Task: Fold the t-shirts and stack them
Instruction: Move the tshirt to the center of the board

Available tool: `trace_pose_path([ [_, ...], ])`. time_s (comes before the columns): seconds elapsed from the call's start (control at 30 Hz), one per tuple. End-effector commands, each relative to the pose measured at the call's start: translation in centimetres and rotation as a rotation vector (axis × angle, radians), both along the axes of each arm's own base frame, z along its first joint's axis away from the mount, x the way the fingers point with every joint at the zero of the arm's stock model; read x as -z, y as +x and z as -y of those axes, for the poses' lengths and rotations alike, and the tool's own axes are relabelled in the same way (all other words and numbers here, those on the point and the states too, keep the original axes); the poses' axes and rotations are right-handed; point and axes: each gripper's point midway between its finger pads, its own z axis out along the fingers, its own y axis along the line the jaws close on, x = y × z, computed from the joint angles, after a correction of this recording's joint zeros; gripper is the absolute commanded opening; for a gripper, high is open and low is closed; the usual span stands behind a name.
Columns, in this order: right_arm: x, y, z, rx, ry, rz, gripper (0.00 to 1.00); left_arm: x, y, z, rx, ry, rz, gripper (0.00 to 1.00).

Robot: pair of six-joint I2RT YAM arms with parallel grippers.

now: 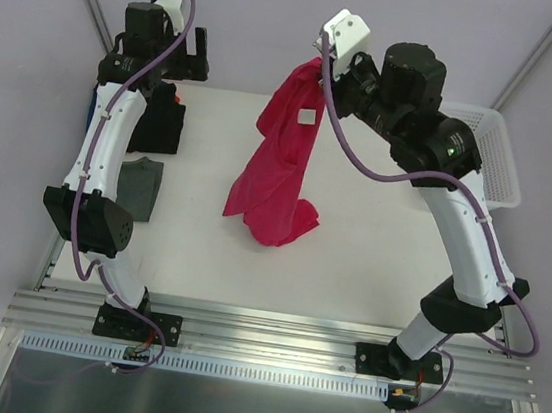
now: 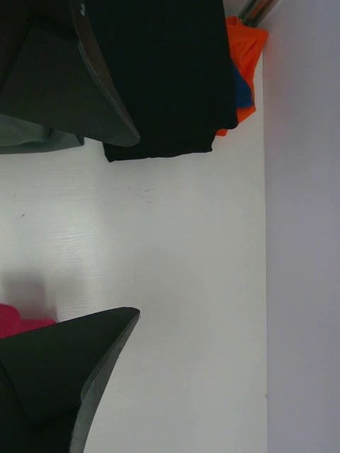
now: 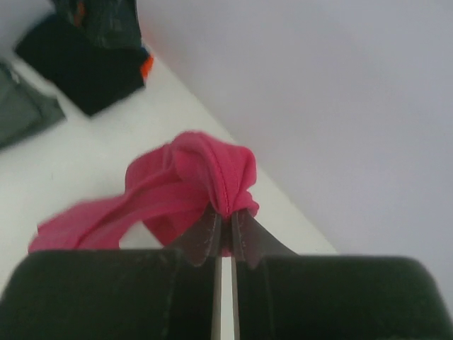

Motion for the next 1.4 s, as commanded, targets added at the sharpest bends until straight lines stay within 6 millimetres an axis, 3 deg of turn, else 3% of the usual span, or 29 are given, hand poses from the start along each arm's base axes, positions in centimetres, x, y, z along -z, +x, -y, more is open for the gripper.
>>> trace_pose_path([
  [0.0, 5.6, -0.5, 2.4, 0.022, -0.092, -0.146, 0.00, -2.5, -0.9, -0.4, -0.018, -0.027, 0.056, 0.99],
  [0.03, 5.9, -1.7, 3.7, 0.019, -0.091, -0.165, 0.01, -2.3, -0.9, -0.3, -0.010, -0.031, 0.051, 0.99],
  [0.07, 7.6, -2.1, 4.2, 0.018, -0.110, -0.214, 0.01, -2.2, -1.0, -0.1, -0.005, -0.037, 0.047, 0.99],
  [0.1, 11.6, -2.9, 4.8, 0.002, -0.178, -0.321, 0.01, -2.3, -1.1, 0.0, 0.000, -0.046, 0.048, 0.99],
  [0.17, 14.3, -4.5, 5.7, -0.027, -0.219, -0.418, 0.00, -1.4, -1.5, 1.2, 0.060, -0.074, 0.021, 0.99],
  [0.2, 17.1, -5.3, 7.0, -0.014, -0.280, -0.506, 0.01, -1.2, -1.6, 1.6, 0.075, -0.090, 0.013, 0.99],
  [0.23, 18.4, -5.6, 7.7, 0.005, -0.293, -0.544, 0.01, -0.5, -1.8, 2.0, 0.086, -0.107, -0.007, 0.99],
  [0.3, 19.3, -6.5, 9.4, 0.033, -0.274, -0.578, 0.01, 0.0, -2.1, 2.6, 0.103, -0.140, -0.028, 0.99],
  [0.33, 21.9, -7.1, 10.4, 0.052, -0.308, -0.643, 0.01, 0.5, -2.2, 2.7, 0.103, -0.145, -0.041, 0.99],
  [0.4, 23.4, -8.3, 12.3, 0.085, -0.307, -0.712, 0.01, 0.8, -2.1, 2.6, 0.092, -0.137, -0.046, 0.99],
  [0.43, 25.2, -9.2, 13.0, 0.101, -0.310, -0.784, 0.01, 0.8, -2.1, 2.6, 0.089, -0.135, -0.047, 0.99],
  [0.53, 26.8, -11.7, 13.9, 0.089, -0.282, -0.896, 0.01, 0.6, -2.3, 2.7, 0.093, -0.132, -0.041, 0.99],
  [0.63, 28.8, -14.8, 13.9, 0.029, -0.272, -0.993, 0.40, 0.5, -2.5, 3.0, 0.100, -0.134, -0.040, 0.99],
  [0.67, 29.5, -15.6, 13.7, 0.027, -0.246, -1.038, 0.68, 0.5, -2.5, 3.2, 0.105, -0.129, -0.039, 0.99],
  [0.73, 29.6, -15.8, 13.3, 0.018, -0.220, -1.054, 0.81, 1.2, -2.7, 3.3, 0.104, -0.120, -0.053, 0.99],
  [0.83, 28.2, -13.3, 12.1, 0.004, -0.190, -0.999, 0.84, 2.1, -2.7, 3.7, 0.109, -0.109, -0.074, 0.99],
  [0.87, 28.5, -11.9, 11.5, 0.010, -0.198, -1.011, 0.85, 2.1, -2.8, 3.9, 0.114, -0.112, -0.074, 0.99],
  [0.93, 26.7, -8.9, 10.8, 0.017, -0.184, -0.933, 0.85, 2.1, -2.8, 4.2, 0.122, -0.113, -0.073, 0.99],
  [0.97, 28.0, -7.2, 10.3, 0.029, -0.215, -0.960, 0.86, 2.1, -2.8, 4.2, 0.121, -0.106, -0.072, 0.99],
  [1.03, 27.3, -4.4, 9.5, 0.030, -0.210, -0.931, 0.86, 2.3, -2.9, 4.7, 0.131, -0.089, -0.074, 0.99],
  [1.07, 27.7, -3.6, 9.0, 0.023, -0.197, -0.955, 0.86, 2.5, -3.0, 4.9, 0.136, -0.081, -0.077, 0.99],
  [1.1, 29.4, -1.8, 8.7, 0.034, -0.183, -1.014, 0.86, 2.5, -3.2, 5.2, 0.146, -0.072, -0.077, 0.99],
  [1.17, 29.3, 0.3, 7.5, 0.029, -0.120, -1.044, 0.84, 3.0, -3.5, 5.6, 0.157, -0.061, -0.088, 0.99],
  [1.2, 31.7, 1.8, 7.5, 0.055, -0.113, -1.110, 0.84, 2.9, -3.6, 5.6, 0.155, -0.051, -0.082, 0.99],
  [1.27, 31.9, 4.3, 7.2, 0.081, -0.073, -1.121, 0.81, 3.1, -3.9, 5.9, 0.163, -0.022, -0.081, 0.99],
  [1.3, 32.5, 5.4, 7.8, 0.111, -0.058, -1.138, 0.80, 3.0, -4.0, 5.7, 0.155, -0.005, -0.075, 0.99],
  [1.33, 34.5, 6.5, 8.0, 0.149, -0.043, -1.194, 0.79, 2.9, -4.0, 5.9, 0.157, 0.006, -0.070, 0.99],
  [1.37, 34.4, 7.5, 8.2, 0.164, -0.020, -1.194, 0.77, 2.8, -4.1, 5.8, 0.158, 0.018, -0.064, 0.99],
])
